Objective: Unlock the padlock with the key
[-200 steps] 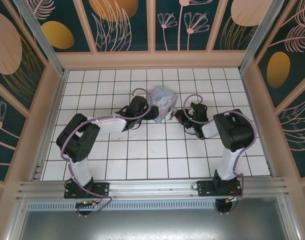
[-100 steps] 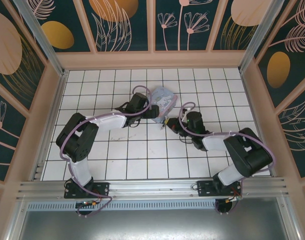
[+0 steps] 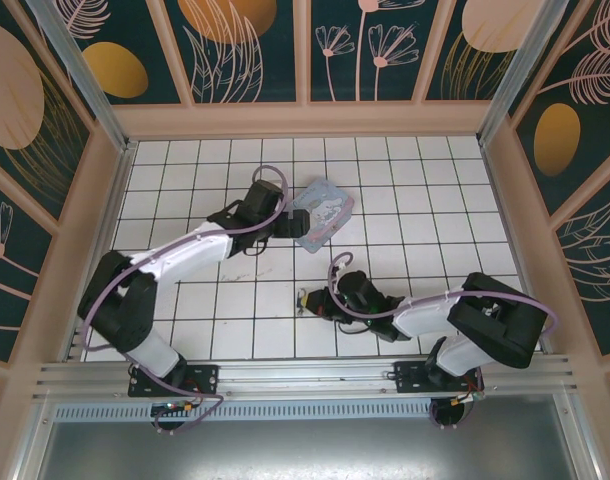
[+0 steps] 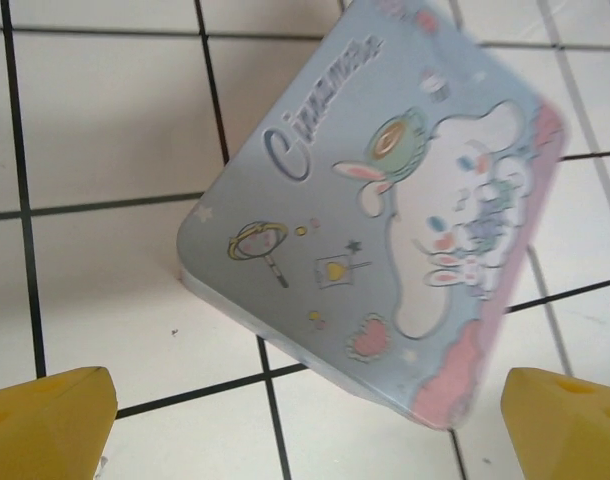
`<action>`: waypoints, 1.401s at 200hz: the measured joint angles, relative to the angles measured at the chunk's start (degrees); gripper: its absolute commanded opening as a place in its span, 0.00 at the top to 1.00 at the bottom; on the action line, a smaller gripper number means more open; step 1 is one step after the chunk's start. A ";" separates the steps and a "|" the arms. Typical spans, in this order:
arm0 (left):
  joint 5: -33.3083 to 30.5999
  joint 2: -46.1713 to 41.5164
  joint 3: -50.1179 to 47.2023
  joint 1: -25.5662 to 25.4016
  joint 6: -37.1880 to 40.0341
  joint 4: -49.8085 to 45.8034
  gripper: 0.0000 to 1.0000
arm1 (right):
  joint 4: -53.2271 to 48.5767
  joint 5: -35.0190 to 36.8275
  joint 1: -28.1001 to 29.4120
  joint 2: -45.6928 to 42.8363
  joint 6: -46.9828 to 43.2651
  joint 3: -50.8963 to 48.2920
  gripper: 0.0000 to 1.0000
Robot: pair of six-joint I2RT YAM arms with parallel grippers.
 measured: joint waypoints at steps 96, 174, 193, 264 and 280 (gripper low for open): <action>1.44 -17.16 -9.42 0.00 -3.26 -1.84 0.02 | -3.48 6.69 1.01 -6.58 3.19 -5.27 0.40; -6.56 -23.37 -9.18 -0.02 -4.61 -4.33 0.02 | -35.78 16.59 -8.20 -39.45 -2.62 2.05 0.01; -11.17 -24.13 -8.59 0.00 -4.28 -4.48 0.02 | -41.94 19.45 -12.63 -41.88 -6.23 8.15 0.01; -29.03 -28.26 -12.41 0.24 9.27 8.74 0.02 | -44.37 32.17 -23.89 -26.25 -27.91 25.00 0.01; -31.17 -29.64 -14.95 1.66 13.46 13.40 0.01 | -42.21 32.70 -27.89 -22.12 -32.81 25.83 0.01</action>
